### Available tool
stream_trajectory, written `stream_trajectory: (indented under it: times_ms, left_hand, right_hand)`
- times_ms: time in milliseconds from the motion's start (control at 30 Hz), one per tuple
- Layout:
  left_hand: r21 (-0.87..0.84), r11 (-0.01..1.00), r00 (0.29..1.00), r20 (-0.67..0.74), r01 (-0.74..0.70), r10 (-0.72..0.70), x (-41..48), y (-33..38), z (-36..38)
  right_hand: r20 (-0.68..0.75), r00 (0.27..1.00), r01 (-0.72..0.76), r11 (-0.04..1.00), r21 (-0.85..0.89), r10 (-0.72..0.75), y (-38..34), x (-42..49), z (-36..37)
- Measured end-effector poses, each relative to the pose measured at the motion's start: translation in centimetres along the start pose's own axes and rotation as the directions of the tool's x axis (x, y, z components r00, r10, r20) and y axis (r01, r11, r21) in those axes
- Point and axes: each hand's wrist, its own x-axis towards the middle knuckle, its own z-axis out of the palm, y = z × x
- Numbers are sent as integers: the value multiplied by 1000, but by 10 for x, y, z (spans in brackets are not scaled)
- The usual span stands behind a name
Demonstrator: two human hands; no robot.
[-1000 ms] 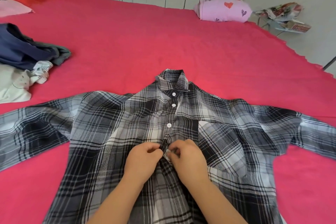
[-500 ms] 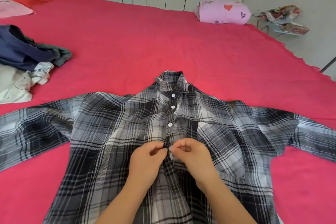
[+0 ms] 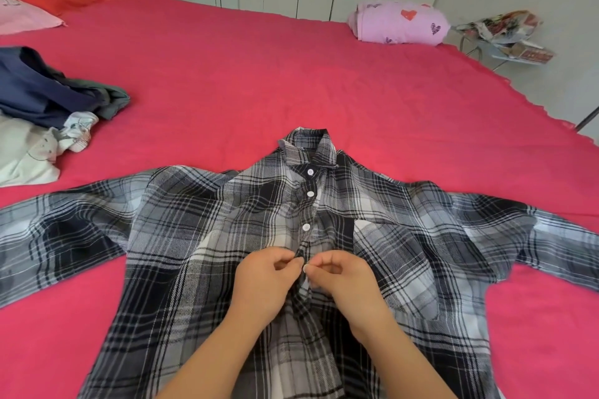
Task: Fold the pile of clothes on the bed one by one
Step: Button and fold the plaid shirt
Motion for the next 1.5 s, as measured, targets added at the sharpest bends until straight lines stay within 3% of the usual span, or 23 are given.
stream_trajectory:
  times_ms: [567,800,933,1033,1133,1500]
  left_hand:
    - [-246,949,976,138,197,-167,-1,-6,-9]
    - [-399,872,956,184,284,-227,-3,-2,-13]
    - [-325,918,974,85,228,-212,-3,1,-15]
    - [-89,996,997,-67,31,-37,-7,8,-15]
    - [82,992,983,-146,-98,109,-11,16,-9]
    - [208,953,955,-154,-220,254,-24,20,4]
  right_hand:
    - [57,997,-65,988,140,58,-5,-1,-3]
    - [56,996,-70,987,143,63,-8,-4,-5]
    - [55,997,-58,988,144,51,-12,-6,-7]
    - [56,998,-46,991,125,40,-15,-7,-8]
    - [54,998,-31,994,108,25,-17,-9,-8]
    - [40,999,-36,995,93,32,-20,-13,-7]
